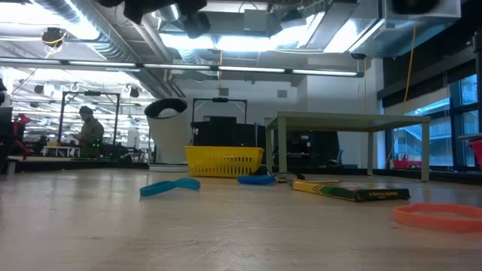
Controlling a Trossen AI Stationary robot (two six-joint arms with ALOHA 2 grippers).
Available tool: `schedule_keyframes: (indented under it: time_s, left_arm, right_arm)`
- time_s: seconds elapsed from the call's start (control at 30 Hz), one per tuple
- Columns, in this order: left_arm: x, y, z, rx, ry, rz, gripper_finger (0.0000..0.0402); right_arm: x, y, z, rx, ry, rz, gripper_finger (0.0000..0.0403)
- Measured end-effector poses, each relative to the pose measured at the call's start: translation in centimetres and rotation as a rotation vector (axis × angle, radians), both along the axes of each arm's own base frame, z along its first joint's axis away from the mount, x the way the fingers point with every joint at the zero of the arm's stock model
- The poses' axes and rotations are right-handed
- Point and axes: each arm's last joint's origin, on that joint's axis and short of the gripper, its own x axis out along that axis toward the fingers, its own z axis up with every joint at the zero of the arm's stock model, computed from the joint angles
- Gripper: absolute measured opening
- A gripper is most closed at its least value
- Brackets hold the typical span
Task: Pick & Place Office Desk Supplies
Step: Put the orange rubber band into the red bin
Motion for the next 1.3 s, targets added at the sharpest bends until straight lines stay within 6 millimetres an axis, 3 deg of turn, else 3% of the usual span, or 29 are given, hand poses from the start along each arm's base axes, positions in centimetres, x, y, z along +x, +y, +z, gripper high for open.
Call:
schedule_keyframes:
  time_s: [0.17, 0.4, 0.73, 1.0, 1.13, 1.3]
  left_arm:
    - [-1.4, -0.6, -0.5, 0.092, 0.074, 0.029, 0.0139]
    - [-2.4, -1.3, -1.5, 0.204, 0.193, 0.109, 0.0139]
    - [-2.4, -2.7, -2.0, 0.243, 0.229, 0.089, 0.0139]
    - [-2.3, -3.2, -2.0, 0.245, 0.228, 0.071, 0.0139]
    - [-2.3, -3.3, -2.0, 0.238, 0.233, 0.071, 0.0139]
    - [-2.3, -3.3, -2.0, 0.227, 0.24, 0.073, 0.0139]
  right_arm:
    - [-3.5, 1.6, -1.4, 0.123, 0.234, 0.029, 0.0]
    - [-5.9, 3.9, -3.8, 0.189, 0.506, 0.033, 0.0]
    - [-5.7, 6.0, -9.0, 0.112, 0.853, 0.046, 0.0]
    - [-5.6, 6.0, -11.9, 0.093, 0.907, 0.016, 0.0]
    - [-5.6, 6.0, -12.2, 0.11, 0.901, 0.01, 0.0012]
    - [-5.8, 5.9, -11.8, 0.132, 0.901, 0.021, 0.0057]
